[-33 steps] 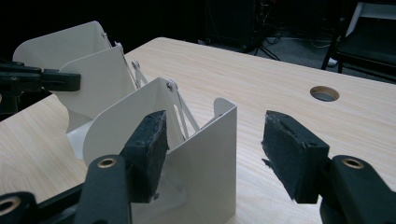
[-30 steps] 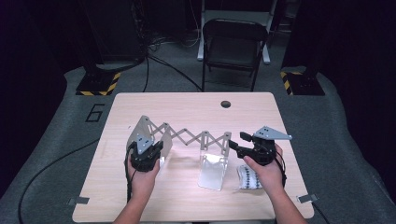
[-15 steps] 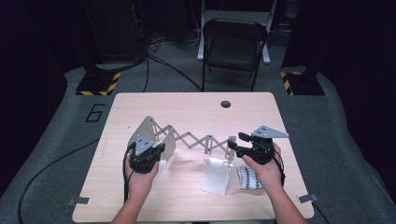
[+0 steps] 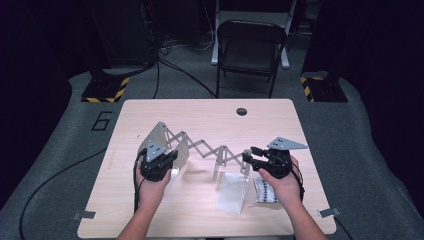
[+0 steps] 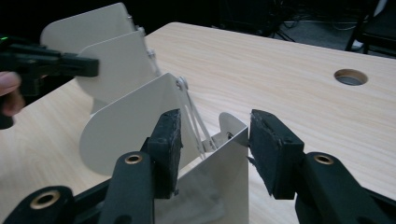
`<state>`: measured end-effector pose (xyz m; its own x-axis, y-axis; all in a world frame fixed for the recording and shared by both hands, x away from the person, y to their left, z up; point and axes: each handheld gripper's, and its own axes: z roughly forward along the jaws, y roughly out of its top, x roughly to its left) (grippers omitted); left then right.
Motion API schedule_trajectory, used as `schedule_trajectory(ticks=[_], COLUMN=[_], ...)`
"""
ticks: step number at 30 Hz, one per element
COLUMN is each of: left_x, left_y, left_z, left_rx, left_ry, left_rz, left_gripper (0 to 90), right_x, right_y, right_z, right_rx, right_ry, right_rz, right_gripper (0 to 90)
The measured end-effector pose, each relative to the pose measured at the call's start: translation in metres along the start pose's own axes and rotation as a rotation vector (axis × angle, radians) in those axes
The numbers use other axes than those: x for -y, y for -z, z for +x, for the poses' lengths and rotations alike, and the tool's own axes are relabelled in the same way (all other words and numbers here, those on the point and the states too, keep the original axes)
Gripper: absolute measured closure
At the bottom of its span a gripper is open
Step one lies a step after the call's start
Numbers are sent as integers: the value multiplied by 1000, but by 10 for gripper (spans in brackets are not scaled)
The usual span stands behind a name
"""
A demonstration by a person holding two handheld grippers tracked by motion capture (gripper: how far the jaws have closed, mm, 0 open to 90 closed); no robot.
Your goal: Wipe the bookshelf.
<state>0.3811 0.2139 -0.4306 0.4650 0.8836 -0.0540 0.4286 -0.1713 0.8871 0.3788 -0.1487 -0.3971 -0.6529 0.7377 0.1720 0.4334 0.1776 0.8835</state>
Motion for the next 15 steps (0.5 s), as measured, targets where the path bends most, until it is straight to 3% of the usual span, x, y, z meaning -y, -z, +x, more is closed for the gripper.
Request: schedule_trajectory(ticks=[7, 11, 15], left_x=[-4, -7, -13], left_y=[-10, -17, -24], left_z=[-2, 0, 0], left_rx=[4, 47, 74], left_ry=[-3, -30, -24], left_rz=[-12, -18, -3], left_gripper=[899, 899, 896], right_x=[10, 12, 14], right_y=[5, 5, 1], right_z=[22, 35, 45], right_rx=[-75, -119, -142], right_ry=[-9, -1, 15], right_rz=[-15, -11, -6], right_gripper=[523, 536, 538])
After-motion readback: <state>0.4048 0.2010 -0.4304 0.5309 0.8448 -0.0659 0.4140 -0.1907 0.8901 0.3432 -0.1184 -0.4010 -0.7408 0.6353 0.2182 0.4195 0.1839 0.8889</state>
